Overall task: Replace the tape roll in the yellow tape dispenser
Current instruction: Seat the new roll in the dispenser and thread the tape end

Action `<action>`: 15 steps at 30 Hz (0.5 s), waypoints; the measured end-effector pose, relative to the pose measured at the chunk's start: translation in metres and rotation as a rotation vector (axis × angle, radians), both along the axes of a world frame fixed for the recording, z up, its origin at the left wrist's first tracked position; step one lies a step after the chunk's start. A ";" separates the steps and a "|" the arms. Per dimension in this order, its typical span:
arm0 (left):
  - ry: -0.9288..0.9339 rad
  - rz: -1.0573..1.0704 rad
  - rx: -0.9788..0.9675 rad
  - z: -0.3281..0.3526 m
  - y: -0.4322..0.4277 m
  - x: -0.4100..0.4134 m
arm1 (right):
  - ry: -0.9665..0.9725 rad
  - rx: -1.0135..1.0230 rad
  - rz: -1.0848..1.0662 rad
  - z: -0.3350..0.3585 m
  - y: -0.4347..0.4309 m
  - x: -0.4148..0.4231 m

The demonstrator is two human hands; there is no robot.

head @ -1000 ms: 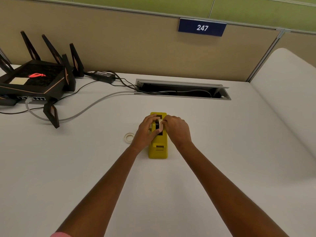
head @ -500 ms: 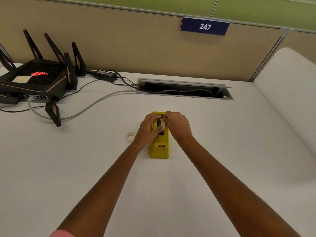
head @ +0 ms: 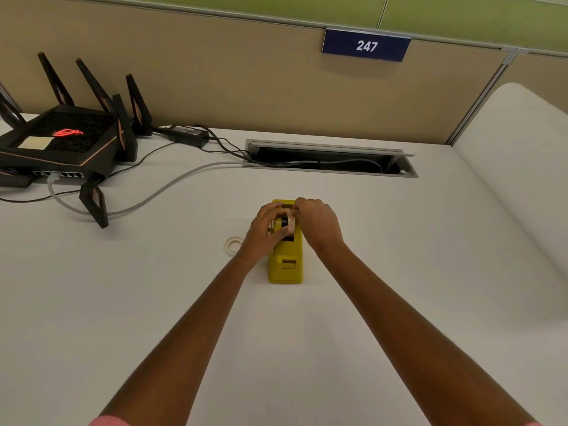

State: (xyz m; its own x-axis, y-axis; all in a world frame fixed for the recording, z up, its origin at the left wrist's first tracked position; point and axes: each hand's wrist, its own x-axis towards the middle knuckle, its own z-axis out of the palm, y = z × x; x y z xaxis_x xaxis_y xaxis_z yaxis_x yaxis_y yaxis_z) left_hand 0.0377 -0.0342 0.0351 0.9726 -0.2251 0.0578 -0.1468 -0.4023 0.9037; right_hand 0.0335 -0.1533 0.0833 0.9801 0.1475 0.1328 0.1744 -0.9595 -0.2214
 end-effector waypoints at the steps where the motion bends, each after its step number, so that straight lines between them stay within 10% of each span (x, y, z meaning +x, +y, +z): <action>1: 0.001 -0.002 0.000 0.000 0.000 0.000 | 0.000 -0.001 -0.003 0.000 0.000 0.000; 15: -0.009 -0.007 -0.020 -0.001 0.001 -0.001 | 0.047 -0.169 0.130 0.008 -0.001 0.003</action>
